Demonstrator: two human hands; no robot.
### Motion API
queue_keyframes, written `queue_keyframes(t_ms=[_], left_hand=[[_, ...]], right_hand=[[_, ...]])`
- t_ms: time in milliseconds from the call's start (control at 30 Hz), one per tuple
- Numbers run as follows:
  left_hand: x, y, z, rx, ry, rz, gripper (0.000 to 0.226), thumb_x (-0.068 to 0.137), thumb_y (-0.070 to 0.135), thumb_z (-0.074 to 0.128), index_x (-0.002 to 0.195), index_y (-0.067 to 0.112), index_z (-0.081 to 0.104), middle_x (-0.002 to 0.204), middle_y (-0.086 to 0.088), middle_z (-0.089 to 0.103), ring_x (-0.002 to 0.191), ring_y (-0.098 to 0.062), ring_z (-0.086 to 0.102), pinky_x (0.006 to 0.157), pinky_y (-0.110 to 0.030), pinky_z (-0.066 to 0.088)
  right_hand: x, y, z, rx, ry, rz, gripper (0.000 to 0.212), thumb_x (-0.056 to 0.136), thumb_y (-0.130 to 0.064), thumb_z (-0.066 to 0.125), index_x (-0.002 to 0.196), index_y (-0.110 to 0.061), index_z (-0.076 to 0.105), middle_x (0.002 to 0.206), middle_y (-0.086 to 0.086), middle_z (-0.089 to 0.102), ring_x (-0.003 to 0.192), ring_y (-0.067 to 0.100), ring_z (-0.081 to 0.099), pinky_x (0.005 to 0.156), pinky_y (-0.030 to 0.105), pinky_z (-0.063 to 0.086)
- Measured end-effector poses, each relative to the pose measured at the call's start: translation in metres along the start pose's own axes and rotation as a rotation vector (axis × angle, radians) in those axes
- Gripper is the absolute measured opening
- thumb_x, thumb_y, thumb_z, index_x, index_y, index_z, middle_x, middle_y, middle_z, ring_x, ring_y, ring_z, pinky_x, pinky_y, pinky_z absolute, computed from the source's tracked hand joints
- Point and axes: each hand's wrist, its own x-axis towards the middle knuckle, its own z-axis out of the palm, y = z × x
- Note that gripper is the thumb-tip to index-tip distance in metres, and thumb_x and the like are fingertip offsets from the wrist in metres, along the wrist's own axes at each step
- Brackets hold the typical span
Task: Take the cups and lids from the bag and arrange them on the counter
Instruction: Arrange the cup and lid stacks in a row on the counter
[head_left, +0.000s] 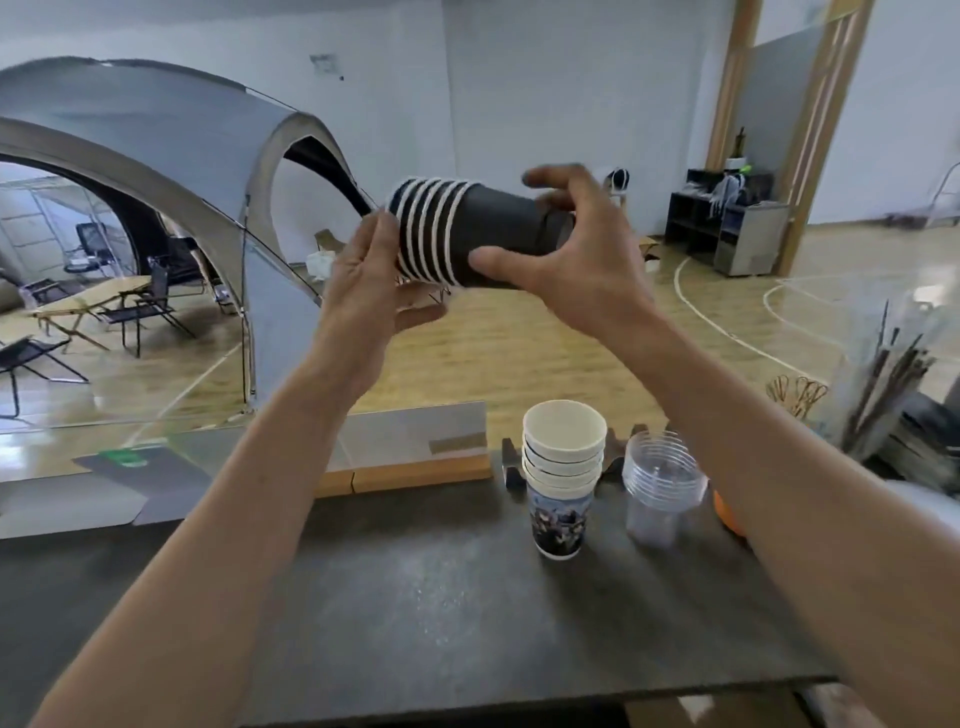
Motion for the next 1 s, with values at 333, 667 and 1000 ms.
queue_keyframes(t_ms=[333,667,1000], left_hand=[[0.065,-0.070,0.064,0.230,-0.230,-0.487,0.025,0.103,0.022,0.049,0.113,0.004,0.062,0.106,-0.016,0.073,0.095,-0.030,0.073,0.081,-0.040,0.059],[0.042,-0.158,0.066,0.528,-0.175,-0.708,0.023,0.090,0.012,0.071,0.109,0.000,0.072,0.076,-0.005,0.077,0.061,-0.012,0.068,0.054,-0.023,0.057],[0.018,-0.156,0.084,0.391,-0.235,-0.728,0.010,0.089,0.003,0.067,0.094,0.008,0.075,0.088,-0.010,0.078,0.075,-0.019,0.072,0.068,-0.029,0.057]], right_hand=[[0.071,0.112,-0.047,-0.080,-0.187,0.190,0.088,0.054,-0.052,0.090,0.127,-0.020,0.052,0.118,-0.004,0.055,0.110,0.016,0.055,0.092,0.037,0.053],[0.076,0.188,-0.001,-0.198,-0.694,0.066,0.076,0.073,-0.035,0.081,0.140,-0.020,0.049,0.141,0.002,0.052,0.126,0.023,0.049,0.088,0.028,0.040],[0.080,0.192,0.010,-0.134,-0.721,0.070,0.069,0.065,-0.032,0.088,0.125,-0.024,0.056,0.121,-0.001,0.061,0.105,0.019,0.056,0.077,0.028,0.047]])
